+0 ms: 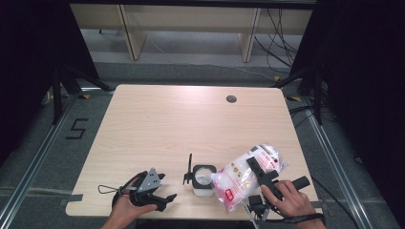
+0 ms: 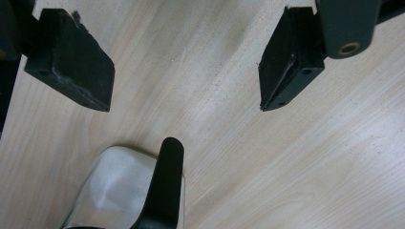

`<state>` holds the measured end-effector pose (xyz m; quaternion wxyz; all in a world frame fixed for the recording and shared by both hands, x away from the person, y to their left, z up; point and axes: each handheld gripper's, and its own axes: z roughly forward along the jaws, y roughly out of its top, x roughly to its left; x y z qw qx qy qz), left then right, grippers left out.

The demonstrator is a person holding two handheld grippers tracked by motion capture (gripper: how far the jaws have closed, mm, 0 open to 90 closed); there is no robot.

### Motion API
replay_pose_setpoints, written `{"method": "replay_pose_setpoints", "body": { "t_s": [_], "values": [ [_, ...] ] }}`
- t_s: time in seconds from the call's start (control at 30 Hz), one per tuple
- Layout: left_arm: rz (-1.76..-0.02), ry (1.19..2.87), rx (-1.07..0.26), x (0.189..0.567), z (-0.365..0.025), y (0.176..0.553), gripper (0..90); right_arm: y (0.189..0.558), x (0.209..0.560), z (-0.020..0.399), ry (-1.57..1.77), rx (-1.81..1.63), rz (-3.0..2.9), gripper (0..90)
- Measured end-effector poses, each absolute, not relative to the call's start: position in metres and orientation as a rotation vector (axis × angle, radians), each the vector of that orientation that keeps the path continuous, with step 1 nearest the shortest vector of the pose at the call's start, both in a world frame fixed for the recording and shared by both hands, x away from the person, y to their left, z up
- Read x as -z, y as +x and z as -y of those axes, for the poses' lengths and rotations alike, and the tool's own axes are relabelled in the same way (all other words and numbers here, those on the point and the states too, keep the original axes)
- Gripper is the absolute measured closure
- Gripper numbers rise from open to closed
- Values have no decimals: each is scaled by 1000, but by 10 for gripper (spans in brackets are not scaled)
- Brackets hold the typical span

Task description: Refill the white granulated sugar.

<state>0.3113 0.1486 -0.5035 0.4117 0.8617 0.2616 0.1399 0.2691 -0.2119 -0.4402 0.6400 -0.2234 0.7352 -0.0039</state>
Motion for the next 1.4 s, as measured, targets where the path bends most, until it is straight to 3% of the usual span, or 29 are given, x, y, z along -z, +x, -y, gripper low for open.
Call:
{"method": "replay_pose_setpoints", "body": {
  "t_s": [1.4],
  "values": [
    [-623, 2188, -374, 502, -150, 313, 194, 269, 439, 214, -489, -15, -1689, 458]
  ]
}}
